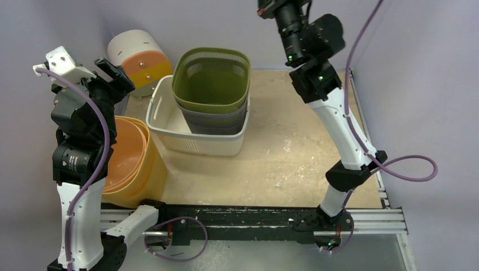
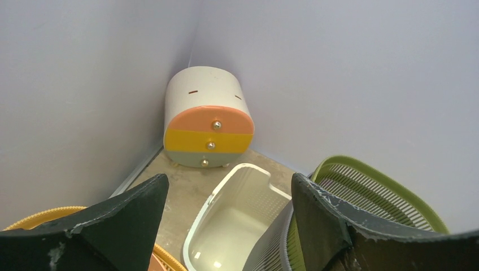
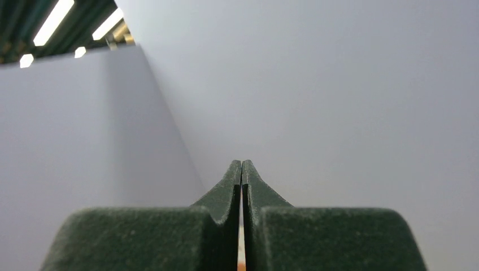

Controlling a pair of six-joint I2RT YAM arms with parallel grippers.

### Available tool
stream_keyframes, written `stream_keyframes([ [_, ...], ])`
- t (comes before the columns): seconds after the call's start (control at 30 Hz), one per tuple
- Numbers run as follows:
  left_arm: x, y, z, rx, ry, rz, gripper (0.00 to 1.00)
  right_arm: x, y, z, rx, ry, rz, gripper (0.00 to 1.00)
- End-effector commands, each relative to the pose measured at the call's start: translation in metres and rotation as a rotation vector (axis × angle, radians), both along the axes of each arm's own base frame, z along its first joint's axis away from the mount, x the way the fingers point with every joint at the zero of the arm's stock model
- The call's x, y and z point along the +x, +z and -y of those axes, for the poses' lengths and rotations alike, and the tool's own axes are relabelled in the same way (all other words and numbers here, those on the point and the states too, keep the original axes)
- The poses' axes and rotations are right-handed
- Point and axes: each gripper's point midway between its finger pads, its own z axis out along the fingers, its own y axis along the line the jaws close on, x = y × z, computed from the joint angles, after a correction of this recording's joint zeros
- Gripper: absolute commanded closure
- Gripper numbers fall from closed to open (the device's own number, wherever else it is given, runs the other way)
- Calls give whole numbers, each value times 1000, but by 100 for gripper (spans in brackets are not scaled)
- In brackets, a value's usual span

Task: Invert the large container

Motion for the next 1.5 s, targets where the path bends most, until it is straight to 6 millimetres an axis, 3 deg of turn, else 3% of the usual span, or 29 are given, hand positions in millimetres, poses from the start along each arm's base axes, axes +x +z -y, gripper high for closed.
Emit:
stream_keyframes([
  [0.0, -4, 16, 1, -16, -5, 58, 23, -41, 74, 61, 152, -112, 171, 100],
  [0.07, -3, 14, 1, -13, -8, 49, 23, -26, 55, 60, 99, -159, 90, 100],
  [0.13, -1, 10, 3, -11, -15, 36, 23, -8, 22, 55, 42, -189, -32, 99],
  [0.2, 3, 6, 6, -7, -31, 19, 23, 10, -21, 46, -31, -203, -175, 67],
  [0.3, 11, -2, 12, -1, -57, -13, 23, 25, -95, 22, -159, -155, -386, 49],
  [0.4, 15, -8, 15, 5, -69, -34, 23, 30, -157, 5, -248, -100, -555, 43],
  [0.53, 19, -18, 17, 5, -77, -58, 23, 32, -208, -6, -342, -72, -689, 37],
  [0.83, 25, -31, 21, 3, -95, -88, 23, 47, -266, -4, -452, -123, -841, 36],
  [1.0, 26, -38, 20, 10, -85, -110, 23, 47, -276, 2, -460, -128, -868, 39],
  [1.13, 26, -43, 20, 8, -85, -116, 23, 47, -279, 3, -474, -122, -869, 54],
  [1.3, 23, -46, 18, 7, -77, -119, 23, 48, -291, -3, -507, -93, -890, 58],
  [1.47, 19, -44, 15, 8, -68, -114, 23, 47, -300, -6, -536, -77, -905, 69],
])
